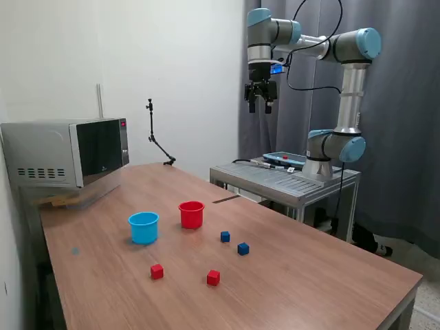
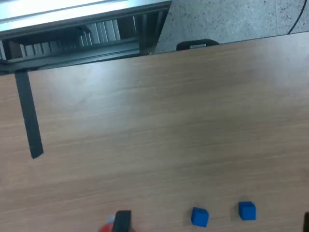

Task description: Place red objects in the red bin, and blue objects in the blue bin.

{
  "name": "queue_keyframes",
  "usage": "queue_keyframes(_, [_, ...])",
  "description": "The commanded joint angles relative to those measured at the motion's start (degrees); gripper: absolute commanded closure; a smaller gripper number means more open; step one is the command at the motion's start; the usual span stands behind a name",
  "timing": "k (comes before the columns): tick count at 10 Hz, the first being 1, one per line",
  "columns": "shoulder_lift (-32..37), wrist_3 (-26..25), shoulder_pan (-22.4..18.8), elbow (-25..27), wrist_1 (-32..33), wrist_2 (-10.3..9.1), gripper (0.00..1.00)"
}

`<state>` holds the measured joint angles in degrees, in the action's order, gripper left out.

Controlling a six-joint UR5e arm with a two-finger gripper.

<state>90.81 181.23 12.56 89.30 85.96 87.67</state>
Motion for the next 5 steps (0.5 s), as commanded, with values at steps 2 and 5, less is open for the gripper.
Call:
queue_keyframes(2, [0.0,0.0,0.1,-0.2,0.0,-0.04,0.0])
queue_keyframes(5, [0.0,0.0,0.1,-0.2,0.0,-0.04,0.0])
